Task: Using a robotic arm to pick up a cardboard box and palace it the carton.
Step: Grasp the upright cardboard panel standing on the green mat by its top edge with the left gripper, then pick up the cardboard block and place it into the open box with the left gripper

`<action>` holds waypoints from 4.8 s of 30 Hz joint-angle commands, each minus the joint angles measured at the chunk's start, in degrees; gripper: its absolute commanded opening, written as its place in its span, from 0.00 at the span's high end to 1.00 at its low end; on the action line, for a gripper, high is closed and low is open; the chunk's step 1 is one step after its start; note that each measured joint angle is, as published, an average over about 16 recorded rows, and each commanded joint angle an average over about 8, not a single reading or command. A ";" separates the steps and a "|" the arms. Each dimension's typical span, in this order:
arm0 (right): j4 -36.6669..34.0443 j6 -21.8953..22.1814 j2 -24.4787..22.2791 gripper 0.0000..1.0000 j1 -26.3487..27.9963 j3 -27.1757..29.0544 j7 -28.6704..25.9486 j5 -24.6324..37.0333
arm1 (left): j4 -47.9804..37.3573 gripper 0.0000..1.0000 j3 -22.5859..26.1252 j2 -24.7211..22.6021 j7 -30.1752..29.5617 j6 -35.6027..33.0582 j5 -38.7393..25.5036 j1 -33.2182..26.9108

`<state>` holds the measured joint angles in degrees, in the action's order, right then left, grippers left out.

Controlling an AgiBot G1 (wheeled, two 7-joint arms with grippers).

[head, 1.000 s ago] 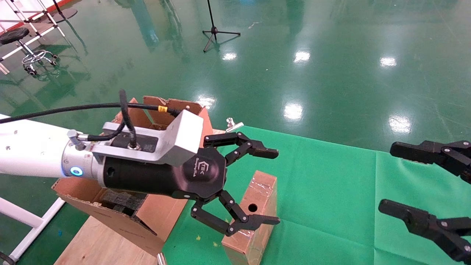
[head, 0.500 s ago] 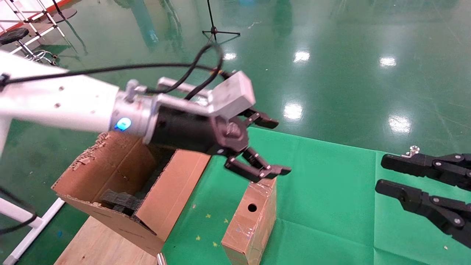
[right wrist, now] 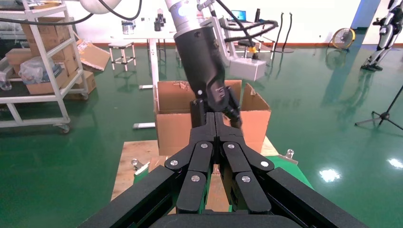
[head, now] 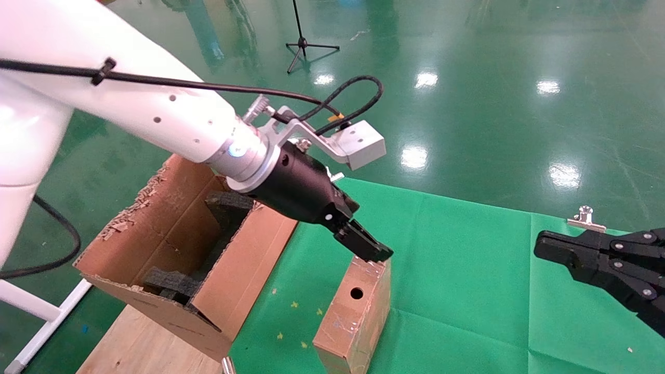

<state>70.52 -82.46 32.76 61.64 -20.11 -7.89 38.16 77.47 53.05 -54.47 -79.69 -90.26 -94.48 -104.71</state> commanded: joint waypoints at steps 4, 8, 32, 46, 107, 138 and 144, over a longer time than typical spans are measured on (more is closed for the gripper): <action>0.00 0.00 0.00 1.00 0.00 0.00 0.00 0.00 | 0.19 0.00 6.73 -0.86 -6.91 -0.10 1.30 -3.76; 0.00 0.00 0.00 1.00 0.00 0.00 0.00 0.00 | 0.32 0.00 11.90 -1.45 -9.91 0.21 2.21 -6.20; 0.00 0.00 0.00 1.00 0.00 0.00 0.00 0.00 | 0.26 0.00 28.57 -7.65 -18.06 1.39 9.68 -11.38; -0.02 0.01 -0.01 0.00 -0.02 0.00 0.00 0.00 | 0.30 0.27 33.17 -9.96 -18.76 2.17 9.63 -12.80; -0.02 0.01 -0.01 0.00 -0.02 0.00 0.01 -0.01 | -38.66 1.00 21.29 6.94 25.73 1.70 11.58 -32.68; -0.02 0.01 -0.01 0.00 -0.01 -0.01 0.01 -0.01 | -72.58 1.00 32.51 2.78 38.88 14.62 -3.57 -19.21; -0.02 0.01 -0.01 0.00 -0.01 -0.01 0.01 -0.01 | -75.75 1.00 31.80 2.58 36.18 18.00 -2.56 -16.08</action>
<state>70.50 -82.45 32.75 61.62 -20.12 -7.88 38.15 2.13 84.93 -51.88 -43.26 -72.13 -97.16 -120.85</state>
